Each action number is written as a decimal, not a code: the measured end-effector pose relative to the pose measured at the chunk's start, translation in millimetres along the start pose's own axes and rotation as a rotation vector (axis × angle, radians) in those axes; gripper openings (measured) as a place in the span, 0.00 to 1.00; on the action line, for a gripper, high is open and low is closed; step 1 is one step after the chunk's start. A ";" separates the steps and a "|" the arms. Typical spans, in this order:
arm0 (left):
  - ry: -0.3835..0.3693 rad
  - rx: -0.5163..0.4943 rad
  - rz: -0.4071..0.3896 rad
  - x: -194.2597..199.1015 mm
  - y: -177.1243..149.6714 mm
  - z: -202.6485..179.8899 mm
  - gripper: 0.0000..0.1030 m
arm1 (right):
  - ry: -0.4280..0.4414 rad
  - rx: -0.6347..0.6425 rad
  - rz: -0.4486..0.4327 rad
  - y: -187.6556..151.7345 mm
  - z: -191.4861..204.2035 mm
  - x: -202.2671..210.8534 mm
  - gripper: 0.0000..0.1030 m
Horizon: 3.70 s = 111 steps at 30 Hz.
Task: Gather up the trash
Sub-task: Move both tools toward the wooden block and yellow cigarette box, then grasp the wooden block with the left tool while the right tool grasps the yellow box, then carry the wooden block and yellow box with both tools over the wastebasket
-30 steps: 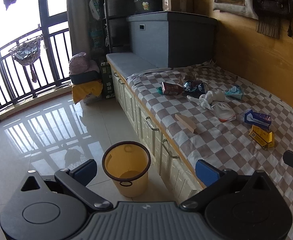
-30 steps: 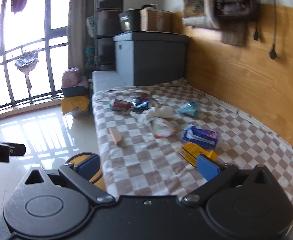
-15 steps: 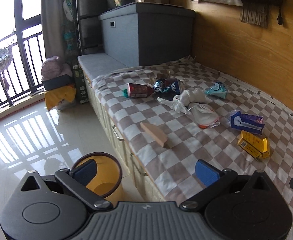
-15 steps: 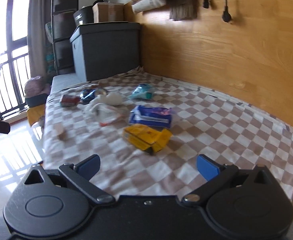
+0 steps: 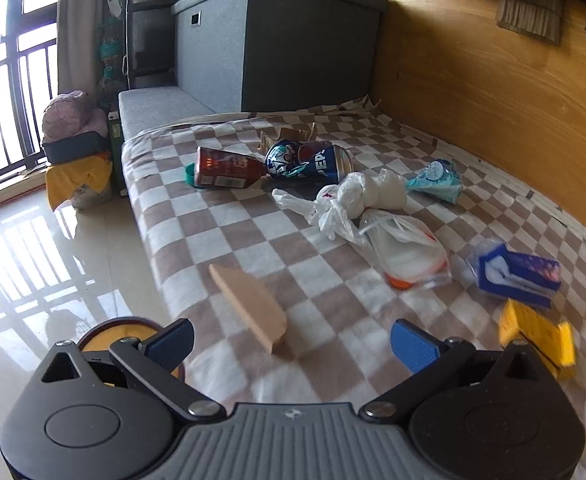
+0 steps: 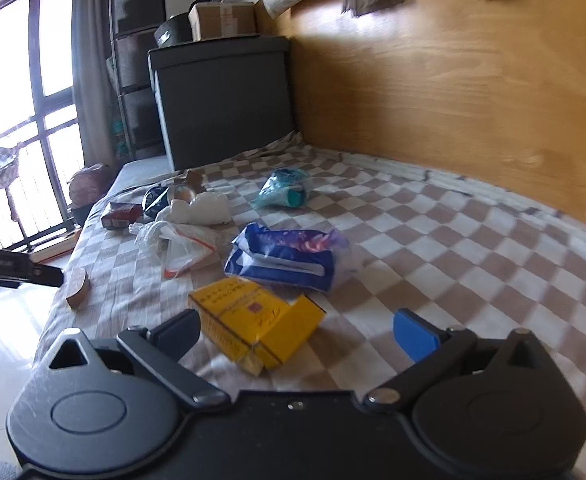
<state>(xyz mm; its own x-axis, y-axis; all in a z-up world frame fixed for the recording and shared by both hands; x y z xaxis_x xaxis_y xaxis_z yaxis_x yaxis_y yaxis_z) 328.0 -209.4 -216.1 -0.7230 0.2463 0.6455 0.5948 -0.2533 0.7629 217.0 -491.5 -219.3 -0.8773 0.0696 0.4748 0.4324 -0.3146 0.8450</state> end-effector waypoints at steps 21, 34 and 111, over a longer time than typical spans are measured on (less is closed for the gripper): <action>0.029 0.161 0.058 -60.0 -22.2 31.3 1.00 | 0.254 0.090 0.204 -20.2 41.4 -70.8 1.00; 0.111 0.232 -0.051 -47.3 -1.5 46.8 0.56 | 0.227 0.074 0.225 -39.0 89.4 -27.5 1.00; 0.189 0.334 0.109 -14.7 -135.3 324.7 0.26 | 0.228 0.289 0.472 -132.5 419.7 -180.9 0.55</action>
<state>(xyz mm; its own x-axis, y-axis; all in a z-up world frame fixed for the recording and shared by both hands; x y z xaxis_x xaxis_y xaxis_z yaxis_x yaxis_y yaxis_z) 372.3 124.9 -316.9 -0.6828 0.0503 0.7289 0.7306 0.0574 0.6804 405.8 -65.1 -313.9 -0.5857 -0.2298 0.7773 0.7971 0.0106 0.6038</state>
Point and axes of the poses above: each gripper's, at about its wrist camera, not at the fingertips, and x roughly against the way its jaws point, z to its left, y to its top, the point moved 10 cm from there along -x, roughly the way its jaws point, and after that the axes turned 8 degrees about -x, right-handed, at the moved point
